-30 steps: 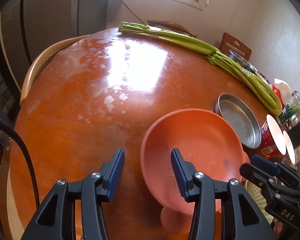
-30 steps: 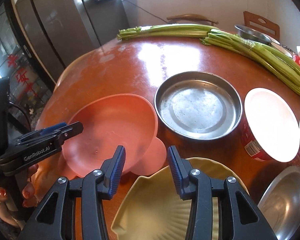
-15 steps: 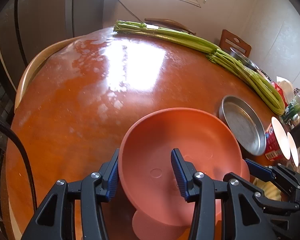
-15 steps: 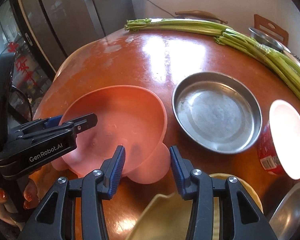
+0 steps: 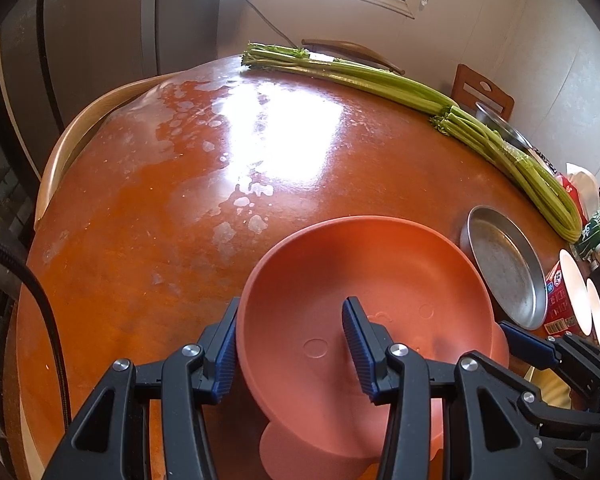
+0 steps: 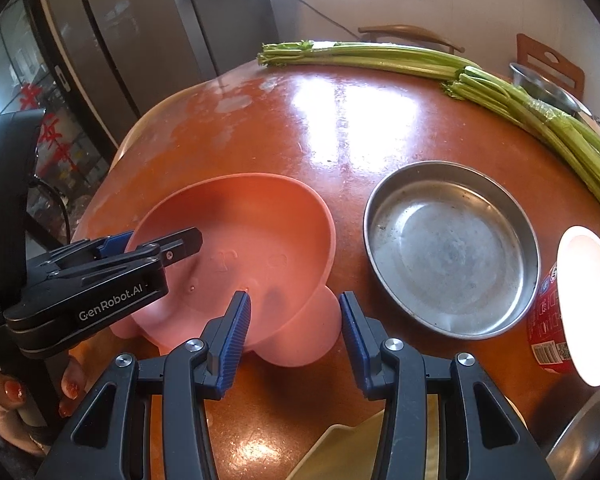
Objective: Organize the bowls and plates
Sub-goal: 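Lift the pink bowl with the left tool and set it down nearby, then move the left tool to the yellow shell-shaped plate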
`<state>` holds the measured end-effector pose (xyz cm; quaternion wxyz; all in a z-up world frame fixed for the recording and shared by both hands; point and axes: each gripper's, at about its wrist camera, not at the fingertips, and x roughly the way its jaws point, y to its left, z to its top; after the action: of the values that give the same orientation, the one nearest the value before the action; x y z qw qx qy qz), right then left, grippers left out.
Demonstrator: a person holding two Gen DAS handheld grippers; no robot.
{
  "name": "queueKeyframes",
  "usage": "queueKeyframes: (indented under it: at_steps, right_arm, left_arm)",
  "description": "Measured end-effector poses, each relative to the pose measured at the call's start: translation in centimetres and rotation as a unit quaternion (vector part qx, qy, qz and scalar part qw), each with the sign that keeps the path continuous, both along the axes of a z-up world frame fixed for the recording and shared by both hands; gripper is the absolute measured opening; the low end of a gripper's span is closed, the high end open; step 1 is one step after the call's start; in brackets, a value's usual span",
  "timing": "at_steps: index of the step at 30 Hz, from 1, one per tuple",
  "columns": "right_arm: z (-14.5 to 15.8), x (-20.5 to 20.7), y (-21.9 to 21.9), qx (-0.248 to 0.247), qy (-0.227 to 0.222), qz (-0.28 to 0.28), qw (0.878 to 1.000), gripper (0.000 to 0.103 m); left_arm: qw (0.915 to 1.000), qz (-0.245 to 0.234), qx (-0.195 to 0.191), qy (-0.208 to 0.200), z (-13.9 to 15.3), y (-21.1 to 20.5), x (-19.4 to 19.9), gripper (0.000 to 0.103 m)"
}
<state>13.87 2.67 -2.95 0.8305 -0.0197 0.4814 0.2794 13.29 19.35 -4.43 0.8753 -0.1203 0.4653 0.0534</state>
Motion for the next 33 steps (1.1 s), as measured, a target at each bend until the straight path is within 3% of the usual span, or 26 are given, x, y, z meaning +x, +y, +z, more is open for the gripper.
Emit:
queueKeyframes:
  at_steps: [9,33]
  right_arm:
    - [0.4,-0.4,-0.6,0.024,0.000,0.001,1.000,0.048]
    - [6.6,-4.4,-7.2,0.061,-0.071,-0.021,0.995,0.048]
  left_arm:
    - [0.9998,0.013,0.015,-0.003,0.4,-0.1,-0.8,0.049]
    - [0.9974,0.019,0.031,-0.062,6.2,-3.2,-6.1,0.050]
